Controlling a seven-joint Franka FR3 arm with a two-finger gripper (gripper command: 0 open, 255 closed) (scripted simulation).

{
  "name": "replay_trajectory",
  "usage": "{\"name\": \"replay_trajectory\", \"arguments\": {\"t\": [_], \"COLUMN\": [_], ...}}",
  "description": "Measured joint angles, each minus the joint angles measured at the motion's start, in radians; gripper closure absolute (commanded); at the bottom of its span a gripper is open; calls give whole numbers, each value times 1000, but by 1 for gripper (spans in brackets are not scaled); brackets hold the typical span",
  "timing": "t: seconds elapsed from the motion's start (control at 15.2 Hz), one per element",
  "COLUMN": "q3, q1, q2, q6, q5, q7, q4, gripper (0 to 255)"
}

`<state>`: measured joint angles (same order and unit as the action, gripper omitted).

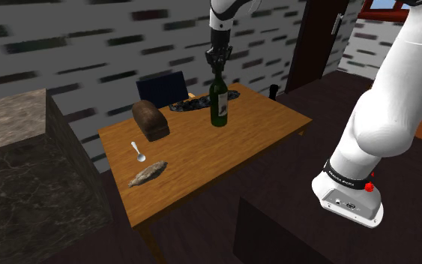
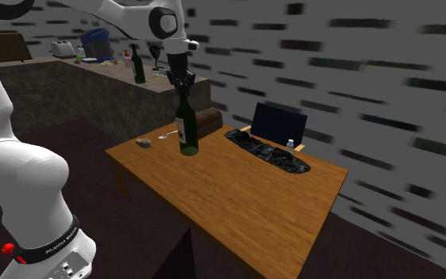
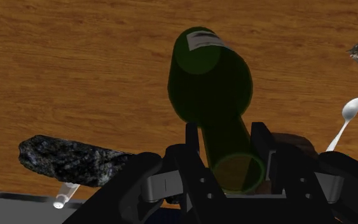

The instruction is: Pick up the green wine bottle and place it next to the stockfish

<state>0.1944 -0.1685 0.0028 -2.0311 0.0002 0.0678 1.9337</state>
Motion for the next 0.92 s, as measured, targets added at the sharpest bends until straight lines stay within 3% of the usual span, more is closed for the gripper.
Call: {"name": "replay_trajectory", "arguments": {"t": [0.92], "q3": [-155], "q1": [-163], "q2": [70], "q6": [25], "q5": [-30], "q7": [330], "q4": [-89], "gripper": [255]}}
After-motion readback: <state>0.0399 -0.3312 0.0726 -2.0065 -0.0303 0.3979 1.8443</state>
